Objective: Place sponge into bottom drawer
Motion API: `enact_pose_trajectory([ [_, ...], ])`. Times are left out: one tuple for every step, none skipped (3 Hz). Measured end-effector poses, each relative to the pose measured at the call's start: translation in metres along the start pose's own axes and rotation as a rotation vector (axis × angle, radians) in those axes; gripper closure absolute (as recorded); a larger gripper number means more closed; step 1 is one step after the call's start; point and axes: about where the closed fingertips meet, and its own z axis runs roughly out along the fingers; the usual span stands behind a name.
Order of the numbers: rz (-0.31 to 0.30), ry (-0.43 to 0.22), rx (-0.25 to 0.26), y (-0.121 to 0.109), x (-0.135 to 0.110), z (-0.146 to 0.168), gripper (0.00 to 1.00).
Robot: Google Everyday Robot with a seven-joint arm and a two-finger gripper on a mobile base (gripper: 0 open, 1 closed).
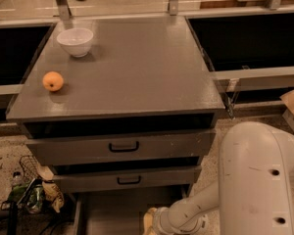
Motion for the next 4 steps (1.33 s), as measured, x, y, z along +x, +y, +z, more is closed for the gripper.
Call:
enact_pose_trajectory([
  [0.034, 0.020, 0.040, -0.005, 0.007, 0.005, 1.00],
  [0.034, 0.019, 0.045, -0.006, 0.006, 0.005, 1.00],
  [0.040, 0.043, 0.075, -0.010, 0.005, 0.018, 1.00],
  [0.063, 0.094, 0.150, -0.028, -0.004, 0.050, 1.00],
])
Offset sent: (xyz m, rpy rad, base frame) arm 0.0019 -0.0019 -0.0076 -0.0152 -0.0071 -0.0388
